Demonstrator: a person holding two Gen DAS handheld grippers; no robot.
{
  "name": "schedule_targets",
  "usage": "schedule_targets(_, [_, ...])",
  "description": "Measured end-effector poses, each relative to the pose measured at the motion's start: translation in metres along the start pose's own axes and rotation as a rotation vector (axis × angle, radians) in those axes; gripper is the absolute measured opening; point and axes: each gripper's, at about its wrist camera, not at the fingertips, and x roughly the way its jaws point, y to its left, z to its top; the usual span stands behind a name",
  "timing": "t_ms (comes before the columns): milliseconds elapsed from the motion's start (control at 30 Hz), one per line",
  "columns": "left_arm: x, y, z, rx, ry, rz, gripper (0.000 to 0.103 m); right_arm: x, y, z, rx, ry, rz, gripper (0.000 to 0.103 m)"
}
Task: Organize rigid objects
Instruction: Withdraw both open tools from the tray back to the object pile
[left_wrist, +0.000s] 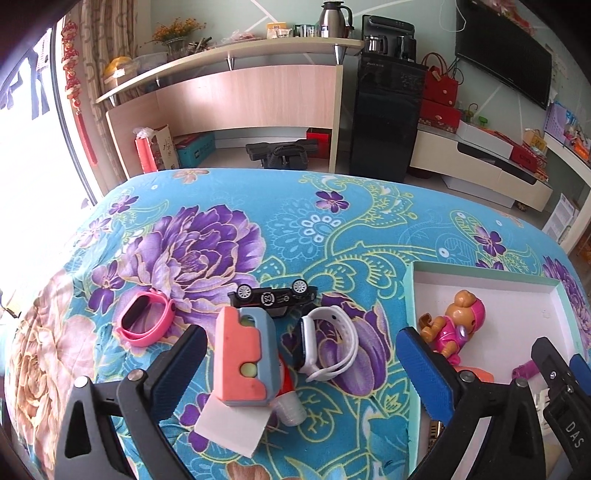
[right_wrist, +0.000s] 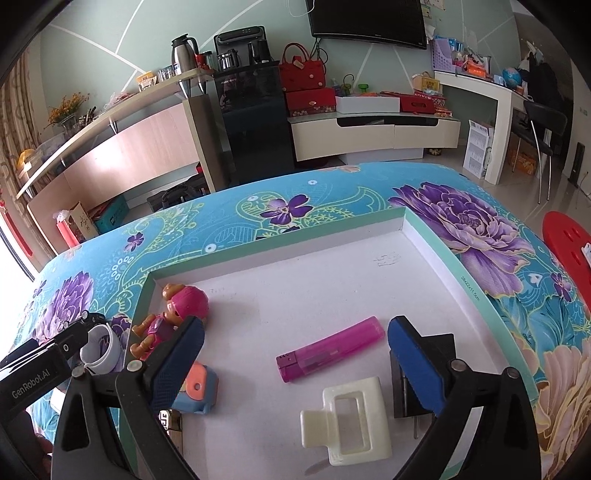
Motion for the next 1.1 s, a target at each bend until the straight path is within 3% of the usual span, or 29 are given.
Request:
schedule_targets(667, [-0.020,0.097,-0.012,-0.145,-0.005,0.206,0.103,-0.008,0.081,-0.010,-0.123,-0.001,0.177,0.100])
schedule_targets(1100, [-0.027,0.160,-0.020,-0.260,0.008,0.247,0.103,-0.005,0.127,-0.025,-0.175,0.030,0.261,0.100])
